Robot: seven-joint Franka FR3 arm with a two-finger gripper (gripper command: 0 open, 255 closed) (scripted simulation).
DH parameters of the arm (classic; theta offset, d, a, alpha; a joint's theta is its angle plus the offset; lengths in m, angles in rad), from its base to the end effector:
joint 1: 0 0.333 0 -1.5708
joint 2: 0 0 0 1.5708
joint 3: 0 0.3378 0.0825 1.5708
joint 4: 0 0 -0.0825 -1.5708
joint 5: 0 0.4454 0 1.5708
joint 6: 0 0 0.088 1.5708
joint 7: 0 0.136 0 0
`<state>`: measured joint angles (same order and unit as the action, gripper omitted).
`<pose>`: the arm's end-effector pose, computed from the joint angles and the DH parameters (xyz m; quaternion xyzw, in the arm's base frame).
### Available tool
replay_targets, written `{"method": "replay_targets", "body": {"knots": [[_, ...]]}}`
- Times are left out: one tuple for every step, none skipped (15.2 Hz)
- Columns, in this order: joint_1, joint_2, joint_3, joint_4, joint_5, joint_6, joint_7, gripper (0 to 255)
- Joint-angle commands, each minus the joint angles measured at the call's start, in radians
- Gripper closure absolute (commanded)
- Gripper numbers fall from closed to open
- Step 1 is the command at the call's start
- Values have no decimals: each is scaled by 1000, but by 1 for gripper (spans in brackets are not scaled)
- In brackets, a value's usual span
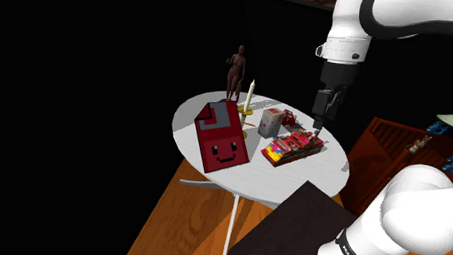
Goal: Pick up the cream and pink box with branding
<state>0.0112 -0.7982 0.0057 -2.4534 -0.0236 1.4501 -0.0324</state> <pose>0.3249 0.0023 0.5215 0.9944 0.0232 -0.1025 0.0129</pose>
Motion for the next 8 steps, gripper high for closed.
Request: {"method": "replay_targets", "body": {"knots": [[0,0,0,0,0,0,0,0],[-2,2,-28,-11,-21,20,-45,0],[-3,6,-56,-21,-42,41,-90,0],[-4,13,-85,-28,-62,63,-135,0],[-5,22,-114,-34,-81,85,-179,0],[-6,34,-142,-38,-99,109,-223,0],[-6,48,-171,-40,-117,133,-267,0],[-6,64,-200,-40,-133,157,-311,0]]}}
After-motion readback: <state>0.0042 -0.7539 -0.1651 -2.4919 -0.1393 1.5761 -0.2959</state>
